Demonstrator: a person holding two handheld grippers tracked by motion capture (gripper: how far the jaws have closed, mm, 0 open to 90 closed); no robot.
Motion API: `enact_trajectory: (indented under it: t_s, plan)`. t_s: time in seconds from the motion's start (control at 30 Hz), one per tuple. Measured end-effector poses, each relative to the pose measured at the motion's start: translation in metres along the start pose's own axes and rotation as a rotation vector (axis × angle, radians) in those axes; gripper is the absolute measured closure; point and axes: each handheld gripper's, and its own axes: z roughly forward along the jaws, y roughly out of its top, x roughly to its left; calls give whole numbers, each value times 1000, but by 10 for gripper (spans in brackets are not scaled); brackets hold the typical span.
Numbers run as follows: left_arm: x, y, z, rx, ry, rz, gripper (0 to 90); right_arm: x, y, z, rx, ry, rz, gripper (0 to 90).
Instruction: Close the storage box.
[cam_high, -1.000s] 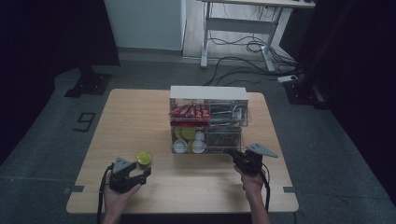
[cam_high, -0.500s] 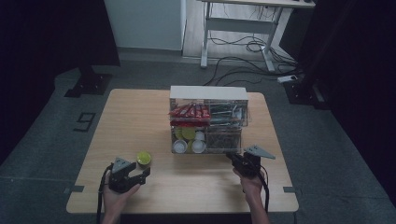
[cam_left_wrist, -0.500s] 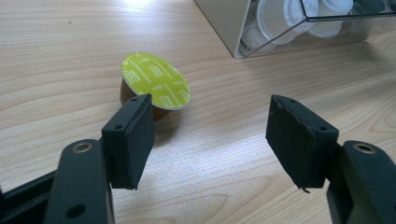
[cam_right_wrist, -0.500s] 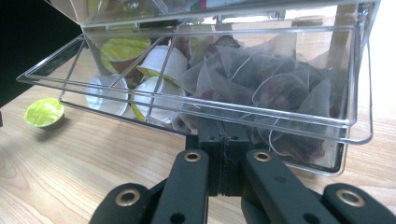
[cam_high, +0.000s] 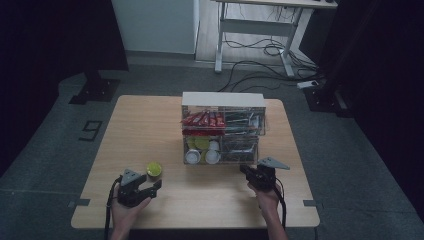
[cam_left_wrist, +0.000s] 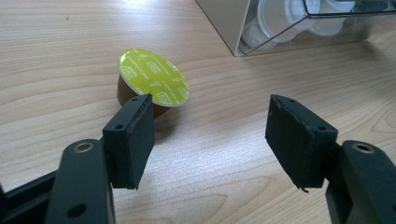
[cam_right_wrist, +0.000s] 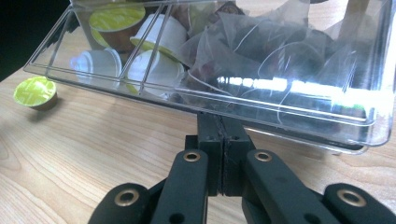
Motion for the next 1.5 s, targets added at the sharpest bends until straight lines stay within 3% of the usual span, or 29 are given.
enact_trajectory:
  t_s: [0.47, 0.9, 1.03, 1.27, 1.5]
  plan:
    - [-2, -1, 3, 30, -8, 9, 323, 2, -4, 4, 45, 6, -8, 861]
    - [-2, -1, 2, 29, -6, 9, 323, 11, 3, -6, -18, 37, -26, 853]
    - [-5, 0, 1, 24, -9, 18, 324, 11, 2, -10, -44, 42, -31, 808]
    - [-9, -1, 1, 29, -21, 31, 325, 14, -7, -21, -64, 38, -86, 653]
    - [-12, -2, 1, 36, -29, 39, 326, 8, -22, -40, -73, 34, -112, 591]
